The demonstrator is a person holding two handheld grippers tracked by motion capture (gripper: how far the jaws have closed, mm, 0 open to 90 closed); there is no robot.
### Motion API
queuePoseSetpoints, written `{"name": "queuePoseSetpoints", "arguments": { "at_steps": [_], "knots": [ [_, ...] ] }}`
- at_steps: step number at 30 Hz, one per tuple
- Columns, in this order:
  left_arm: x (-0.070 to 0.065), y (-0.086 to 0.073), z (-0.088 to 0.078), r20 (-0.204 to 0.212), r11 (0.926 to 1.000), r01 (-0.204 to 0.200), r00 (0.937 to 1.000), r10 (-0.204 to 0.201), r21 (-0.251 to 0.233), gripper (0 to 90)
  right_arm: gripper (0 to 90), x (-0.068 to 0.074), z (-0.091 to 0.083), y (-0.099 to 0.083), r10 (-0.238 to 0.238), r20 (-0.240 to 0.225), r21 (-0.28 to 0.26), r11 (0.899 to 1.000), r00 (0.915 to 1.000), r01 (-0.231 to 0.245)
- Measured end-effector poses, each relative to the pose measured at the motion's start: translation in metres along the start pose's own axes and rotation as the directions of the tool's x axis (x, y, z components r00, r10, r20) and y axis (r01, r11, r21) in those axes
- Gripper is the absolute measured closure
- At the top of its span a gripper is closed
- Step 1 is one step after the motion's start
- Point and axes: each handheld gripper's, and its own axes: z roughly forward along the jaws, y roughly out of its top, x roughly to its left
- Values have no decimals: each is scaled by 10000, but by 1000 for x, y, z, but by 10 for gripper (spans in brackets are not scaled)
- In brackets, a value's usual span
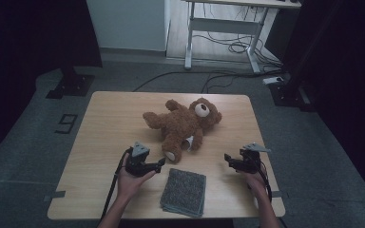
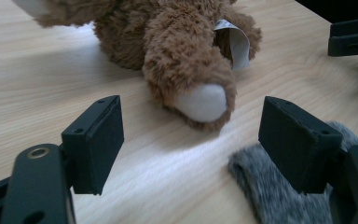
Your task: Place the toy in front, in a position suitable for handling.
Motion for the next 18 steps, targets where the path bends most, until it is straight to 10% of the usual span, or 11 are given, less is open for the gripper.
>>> {"name": "queuePoseSetpoints", "arguments": {
  "at_steps": [18],
  "knots": [
    [1, 25, 50, -6, 9982, -200, 9998, 201, 560, 214, 207, 39, 56, 50, -424, -1287, -148, 9991, 9908, 408]
  ]
}}
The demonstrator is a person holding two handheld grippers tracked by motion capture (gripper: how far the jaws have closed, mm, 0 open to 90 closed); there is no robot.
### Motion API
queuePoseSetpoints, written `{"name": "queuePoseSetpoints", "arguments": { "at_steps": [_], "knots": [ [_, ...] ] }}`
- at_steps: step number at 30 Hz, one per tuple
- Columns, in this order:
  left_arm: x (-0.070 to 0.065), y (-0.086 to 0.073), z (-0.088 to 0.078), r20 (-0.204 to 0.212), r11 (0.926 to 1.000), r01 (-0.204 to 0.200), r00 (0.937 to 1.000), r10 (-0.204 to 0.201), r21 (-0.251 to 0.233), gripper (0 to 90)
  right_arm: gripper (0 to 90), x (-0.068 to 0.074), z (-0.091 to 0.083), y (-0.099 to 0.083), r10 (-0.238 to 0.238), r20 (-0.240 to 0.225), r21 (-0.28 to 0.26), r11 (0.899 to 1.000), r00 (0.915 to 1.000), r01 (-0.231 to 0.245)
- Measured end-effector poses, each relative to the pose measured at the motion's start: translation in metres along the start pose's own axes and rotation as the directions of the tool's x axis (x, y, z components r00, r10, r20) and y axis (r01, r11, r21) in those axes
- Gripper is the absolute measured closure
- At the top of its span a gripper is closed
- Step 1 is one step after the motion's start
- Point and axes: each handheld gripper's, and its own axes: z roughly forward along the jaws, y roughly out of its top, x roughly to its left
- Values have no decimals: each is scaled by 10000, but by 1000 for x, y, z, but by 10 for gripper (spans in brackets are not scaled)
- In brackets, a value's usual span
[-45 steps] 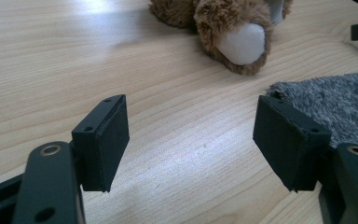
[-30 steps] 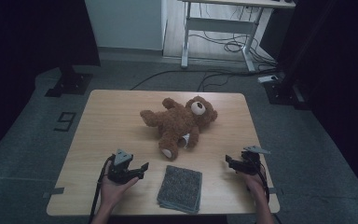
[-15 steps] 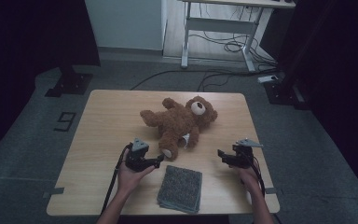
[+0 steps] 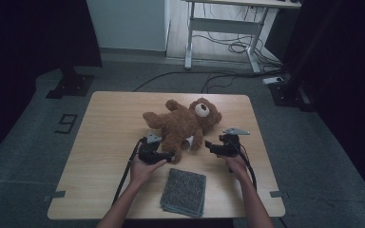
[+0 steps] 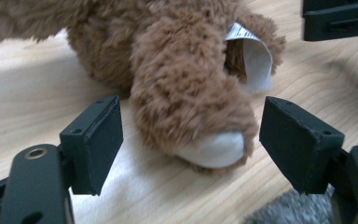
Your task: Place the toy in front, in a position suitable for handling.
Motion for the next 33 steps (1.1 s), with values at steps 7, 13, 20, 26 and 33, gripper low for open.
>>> {"name": "queuePoseSetpoints", "arguments": {
  "at_steps": [7, 13, 20, 26, 33],
  "knots": [
    [-2, 10, 16, 55, 9997, 74, 10000, -75, 229, 226, 199, 10, 22, 18, 10, -346, -23, 10000, 9994, -11],
    [-3, 13, 31, -321, 9980, 25, 9995, -4, 636, 309, 204, 20, 57, 32, -260, -300, 786, 9965, 9992, 283],
    [4, 13, 33, -430, 9981, -47, 9990, 74, 617, 520, 339, 12, 79, 29, 510, -1066, 1054, 9936, 9930, -398],
    [7, 13, 30, -361, 9979, -248, 9990, 270, 590, 664, 701, 12, 84, 25, 665, -1396, 1289, 9905, 9880, -484],
    [21, 22, 11, -608, 9995, -225, 9979, 238, 225, 706, 766, 21, 67, 30, -372, -1433, 568, 9973, 9890, 457]
  ]
}}
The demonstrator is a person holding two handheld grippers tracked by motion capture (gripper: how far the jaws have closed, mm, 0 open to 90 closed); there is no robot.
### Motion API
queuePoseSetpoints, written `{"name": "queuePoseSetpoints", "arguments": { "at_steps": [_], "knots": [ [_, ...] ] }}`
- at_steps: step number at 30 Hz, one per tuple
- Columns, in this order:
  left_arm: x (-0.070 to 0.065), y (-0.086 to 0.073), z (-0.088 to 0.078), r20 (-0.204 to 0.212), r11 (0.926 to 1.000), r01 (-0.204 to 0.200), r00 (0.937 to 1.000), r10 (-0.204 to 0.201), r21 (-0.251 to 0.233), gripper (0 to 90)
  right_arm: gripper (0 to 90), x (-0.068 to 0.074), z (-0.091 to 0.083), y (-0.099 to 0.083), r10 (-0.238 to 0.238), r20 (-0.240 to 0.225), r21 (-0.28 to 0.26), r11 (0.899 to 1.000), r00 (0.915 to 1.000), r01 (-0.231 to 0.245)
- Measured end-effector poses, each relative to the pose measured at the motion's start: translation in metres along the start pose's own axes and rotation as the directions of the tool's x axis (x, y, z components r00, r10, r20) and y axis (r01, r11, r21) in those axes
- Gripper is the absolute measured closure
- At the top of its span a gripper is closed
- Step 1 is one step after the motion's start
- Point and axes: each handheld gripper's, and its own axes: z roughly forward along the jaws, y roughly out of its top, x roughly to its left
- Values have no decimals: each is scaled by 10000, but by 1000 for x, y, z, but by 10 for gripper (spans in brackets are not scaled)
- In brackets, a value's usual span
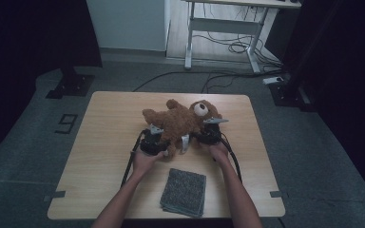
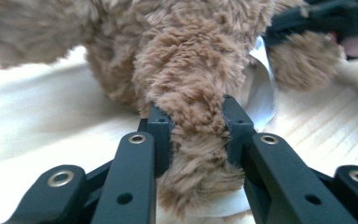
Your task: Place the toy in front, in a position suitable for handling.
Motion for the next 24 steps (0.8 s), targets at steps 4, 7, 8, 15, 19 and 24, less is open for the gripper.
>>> {"name": "queuePoseSetpoints", "arguments": {
  "at_steps": [4, 7, 8, 15, 19, 24],
  "knots": [
    [8, 7, -17, 6, 9997, 42, 10000, -42, -225, 718, 771, 10, -11, 5, 93, -687, -822, 9965, 9976, -149],
    [13, 8, -27, 13, 9995, -55, 10000, 55, -299, 722, 772, 18, -18, 9, 93, -949, -1370, 9903, 9954, -223],
    [13, 8, -27, 13, 9995, -55, 10000, 55, -299, 722, 772, 18, -18, 9, 93, -949, -1370, 9903, 9954, -223],
    [17, 5, -42, 33, 9985, -212, 9998, 214, -513, 723, 773, 41, -39, 10, -399, -1191, -1964, 9804, 9921, 159],
    [21, -2, -42, 103, 9992, -240, 9997, 243, -323, 717, 771, 45, -40, -1, -293, -1328, -1760, 9844, 9907, 55],
    [28, -7, -35, 59, 9999, -142, 9999, 143, -97, 708, 769, 47, -31, -22, -121, -1554, -1345, 9909, 9878, -90]
  ]
}}
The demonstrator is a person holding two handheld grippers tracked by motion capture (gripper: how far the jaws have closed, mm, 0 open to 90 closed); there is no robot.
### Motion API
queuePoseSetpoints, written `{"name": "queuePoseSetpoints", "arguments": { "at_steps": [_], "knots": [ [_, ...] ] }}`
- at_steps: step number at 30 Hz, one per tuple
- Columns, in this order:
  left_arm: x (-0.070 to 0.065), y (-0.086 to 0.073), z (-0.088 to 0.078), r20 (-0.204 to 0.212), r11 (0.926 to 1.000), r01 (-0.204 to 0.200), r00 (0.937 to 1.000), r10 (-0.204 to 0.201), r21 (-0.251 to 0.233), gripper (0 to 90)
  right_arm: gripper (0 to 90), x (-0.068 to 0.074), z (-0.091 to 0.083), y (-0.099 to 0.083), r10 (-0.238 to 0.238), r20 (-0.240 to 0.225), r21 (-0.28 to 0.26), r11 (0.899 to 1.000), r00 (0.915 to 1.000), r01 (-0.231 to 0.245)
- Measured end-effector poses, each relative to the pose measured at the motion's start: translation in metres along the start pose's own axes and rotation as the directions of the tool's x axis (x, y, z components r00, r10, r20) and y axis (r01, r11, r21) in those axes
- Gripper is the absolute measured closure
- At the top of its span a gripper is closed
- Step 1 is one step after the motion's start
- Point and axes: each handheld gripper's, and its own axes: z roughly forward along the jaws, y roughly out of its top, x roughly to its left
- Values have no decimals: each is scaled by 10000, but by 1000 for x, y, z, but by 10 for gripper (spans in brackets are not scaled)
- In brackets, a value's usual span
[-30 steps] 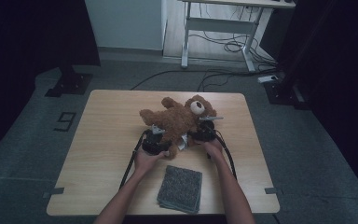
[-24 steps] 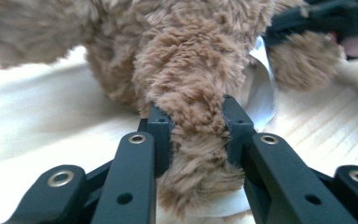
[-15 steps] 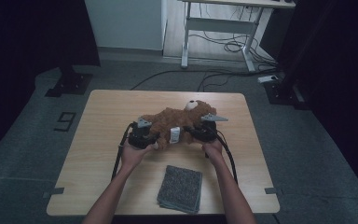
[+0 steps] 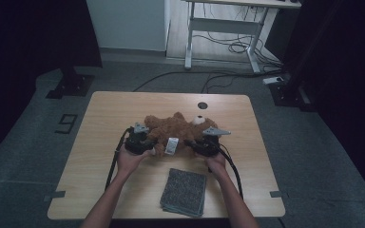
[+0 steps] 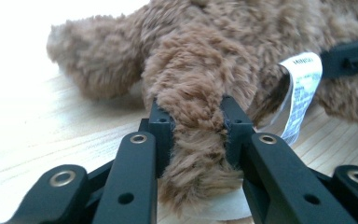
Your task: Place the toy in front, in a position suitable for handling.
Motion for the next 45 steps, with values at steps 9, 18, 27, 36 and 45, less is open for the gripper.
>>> {"name": "queuePoseSetpoints", "arguments": {
  "at_steps": [9, 18, 27, 36, 45],
  "knots": [
    [3, -6, 4, -29, 9996, -70, 10000, 71, 265, 632, 730, 6, -1, -15, -377, 337, 307, 9989, 9987, 367],
    [5, -5, 13, -79, 9995, 13, 10000, -10, 324, 619, 725, 0, 4, -22, 20, 425, 250, 9997, 9991, -31],
    [1, -8, 12, -314, 9995, -41, 9995, 51, 328, 453, 670, -6, 2, -24, 193, 352, 528, 9984, 9992, -212],
    [0, -12, -26, -589, 9990, 196, 9980, -220, -413, 289, 659, -3, -3, -25, 73, 72, 607, 9981, 9999, -77],
    [-13, -33, -51, 233, 9968, 286, 9994, -269, -753, 286, 598, 0, -3, -26, 96, 78, 710, 9974, 9999, -102]
  ]
}}
